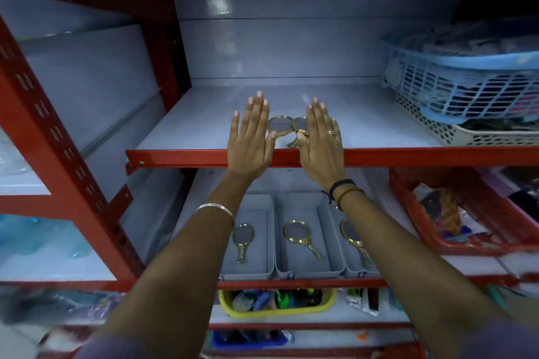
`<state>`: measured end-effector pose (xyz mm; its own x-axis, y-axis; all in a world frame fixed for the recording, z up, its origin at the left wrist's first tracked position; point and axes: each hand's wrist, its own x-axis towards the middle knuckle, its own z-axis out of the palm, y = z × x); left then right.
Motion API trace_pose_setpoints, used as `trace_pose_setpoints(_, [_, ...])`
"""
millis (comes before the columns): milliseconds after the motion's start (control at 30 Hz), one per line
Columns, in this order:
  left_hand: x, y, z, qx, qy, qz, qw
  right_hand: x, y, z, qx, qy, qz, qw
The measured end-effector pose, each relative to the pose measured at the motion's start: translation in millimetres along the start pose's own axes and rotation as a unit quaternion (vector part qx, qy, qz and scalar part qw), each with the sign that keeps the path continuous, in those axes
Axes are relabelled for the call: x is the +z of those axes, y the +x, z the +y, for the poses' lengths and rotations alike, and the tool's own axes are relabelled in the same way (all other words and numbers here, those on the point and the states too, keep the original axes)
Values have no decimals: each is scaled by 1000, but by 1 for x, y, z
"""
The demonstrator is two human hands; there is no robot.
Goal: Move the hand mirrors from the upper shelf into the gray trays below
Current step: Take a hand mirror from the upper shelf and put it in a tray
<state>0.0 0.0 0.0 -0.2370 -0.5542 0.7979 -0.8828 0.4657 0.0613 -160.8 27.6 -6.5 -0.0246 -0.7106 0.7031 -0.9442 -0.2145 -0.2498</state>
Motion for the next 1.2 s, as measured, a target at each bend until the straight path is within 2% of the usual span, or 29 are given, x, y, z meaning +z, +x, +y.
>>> trace_pose_setpoints(167, [12,-4,-9,-23,25,-61,998,15,-2,7,42,-22,-20,999])
trace_pose_setpoints(267, [18,1,-11,-30,49,-72,996,13,11,2,119,-27,-23,992])
trace_pose_setpoints(367, [26,2,-13,-29,57,-54,996,9,32,-1,224,-19,-111,968])
trace_pose_setpoints(467, [29,3,-13,-26,60,-44,997,7,54,-2,312,-30,-232,921])
trace_pose_setpoints(567, [29,3,-13,-29,55,-38,997,9,68,-1,338,-70,-263,901])
trace_pose_setpoints(667, [29,3,-13,-33,54,-38,997,9,74,1,346,-87,-252,899])
trace_pose_setpoints(767, [29,3,-13,-37,60,-44,997,6,77,9,345,-72,-275,895])
trace_pose_setpoints(833, [29,3,-13,-42,63,-49,996,2,79,17,353,-26,-288,890])
trace_pose_setpoints(900, [29,3,-13,-47,61,-54,996,-4,81,26,372,88,-291,877])
trace_pose_setpoints(967, [29,2,-12,-49,61,-59,995,-14,82,31,391,206,-288,850])
trace_pose_setpoints(1067, [29,2,-12,-51,63,-67,994,-29,76,36,408,313,-269,814])
trace_pose_setpoints(1200, [28,2,-12,-53,55,-66,995,-56,53,35,370,416,-219,801])
